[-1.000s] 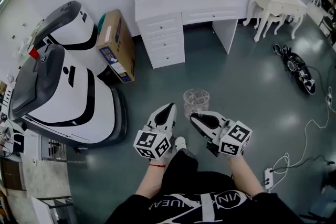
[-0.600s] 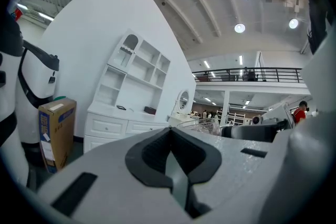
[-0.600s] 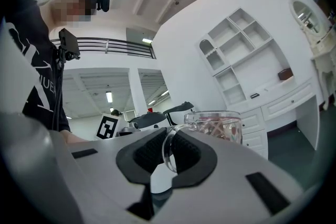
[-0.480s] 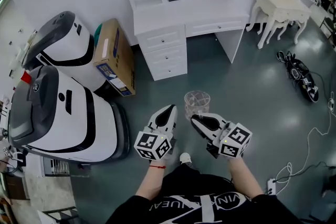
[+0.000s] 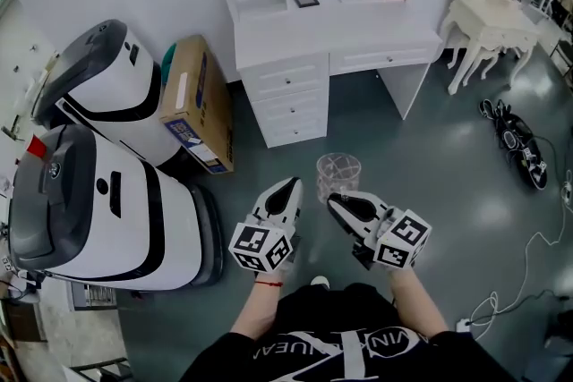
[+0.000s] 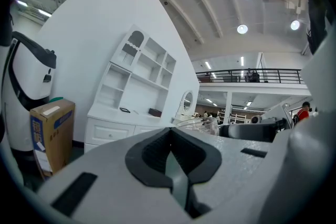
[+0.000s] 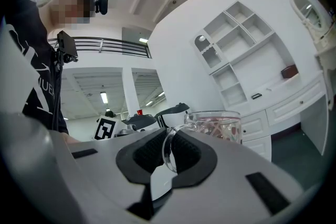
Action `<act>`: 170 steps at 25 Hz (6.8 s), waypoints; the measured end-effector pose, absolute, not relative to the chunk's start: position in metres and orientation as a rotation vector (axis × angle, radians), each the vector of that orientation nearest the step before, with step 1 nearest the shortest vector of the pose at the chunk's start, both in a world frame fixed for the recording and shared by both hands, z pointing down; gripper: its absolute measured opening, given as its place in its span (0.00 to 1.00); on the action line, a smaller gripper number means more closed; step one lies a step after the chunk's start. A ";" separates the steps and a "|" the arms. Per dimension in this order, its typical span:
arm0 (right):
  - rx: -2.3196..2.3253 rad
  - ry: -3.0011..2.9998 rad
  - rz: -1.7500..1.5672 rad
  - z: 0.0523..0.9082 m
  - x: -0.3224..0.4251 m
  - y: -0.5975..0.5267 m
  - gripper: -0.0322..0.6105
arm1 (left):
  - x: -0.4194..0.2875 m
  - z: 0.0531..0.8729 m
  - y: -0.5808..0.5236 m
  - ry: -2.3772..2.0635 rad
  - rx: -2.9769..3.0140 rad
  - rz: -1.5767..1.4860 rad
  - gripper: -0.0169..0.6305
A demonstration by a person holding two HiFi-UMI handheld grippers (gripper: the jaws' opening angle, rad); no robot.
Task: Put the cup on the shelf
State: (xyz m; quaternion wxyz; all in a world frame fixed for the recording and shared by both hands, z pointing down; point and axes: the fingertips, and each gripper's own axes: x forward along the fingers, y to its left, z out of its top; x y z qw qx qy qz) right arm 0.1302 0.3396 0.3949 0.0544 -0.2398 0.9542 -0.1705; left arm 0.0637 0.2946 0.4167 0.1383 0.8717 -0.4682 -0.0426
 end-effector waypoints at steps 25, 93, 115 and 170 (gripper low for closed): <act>-0.496 2.977 -0.556 0.395 0.069 0.109 0.09 | 0.004 0.419 0.079 -1.520 2.416 -0.154 0.03; -0.690 2.926 -0.688 0.432 -0.061 -0.374 0.09 | -0.111 0.457 -0.401 -1.299 2.429 -0.047 0.04; -0.606 2.951 -0.641 0.448 -0.109 -0.458 0.09 | -0.137 0.492 -0.472 -1.283 2.384 -0.064 0.03; -0.644 2.966 -0.511 0.507 -0.144 -0.645 0.09 | -0.170 0.540 -0.620 -1.420 2.277 -0.035 0.03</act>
